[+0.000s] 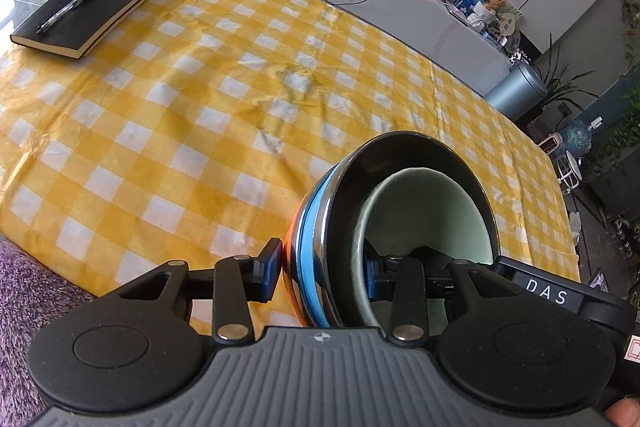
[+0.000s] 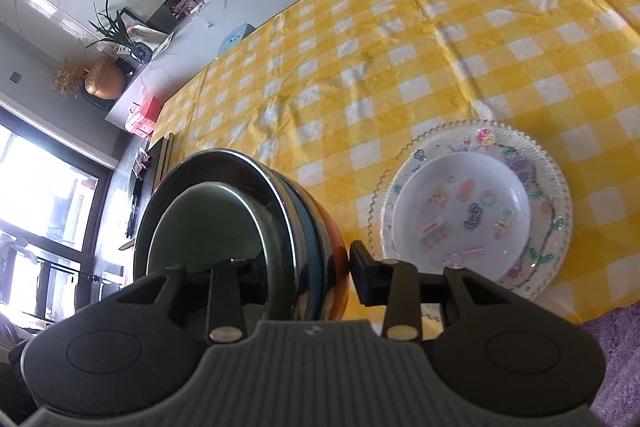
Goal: Organize plates and bowls
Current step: 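Grip the bowl stack rim with the left tool while the right tool grips it, then lift the bowl stack with both tools and lower it onto the plate stack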
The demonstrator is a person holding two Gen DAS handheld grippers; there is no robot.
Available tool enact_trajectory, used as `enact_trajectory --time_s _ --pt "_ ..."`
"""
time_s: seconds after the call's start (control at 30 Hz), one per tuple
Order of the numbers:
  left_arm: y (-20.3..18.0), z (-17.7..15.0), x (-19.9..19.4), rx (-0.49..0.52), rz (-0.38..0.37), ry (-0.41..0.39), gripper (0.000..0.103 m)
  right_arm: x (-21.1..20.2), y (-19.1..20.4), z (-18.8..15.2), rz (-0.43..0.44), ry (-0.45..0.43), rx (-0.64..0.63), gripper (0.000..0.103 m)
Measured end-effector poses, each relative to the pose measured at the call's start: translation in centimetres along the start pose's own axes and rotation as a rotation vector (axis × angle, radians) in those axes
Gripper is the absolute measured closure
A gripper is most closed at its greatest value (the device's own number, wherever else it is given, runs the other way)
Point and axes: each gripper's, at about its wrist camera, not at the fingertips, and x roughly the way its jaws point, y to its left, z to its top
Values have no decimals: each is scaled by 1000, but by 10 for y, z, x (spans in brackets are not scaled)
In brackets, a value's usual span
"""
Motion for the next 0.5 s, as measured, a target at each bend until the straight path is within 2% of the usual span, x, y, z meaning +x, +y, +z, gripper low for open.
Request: enact_trajectory --time_s 0.5 --pt "-68 -7 8 104 -73 22 59 -61 -49 12 -18 -91 81 65"
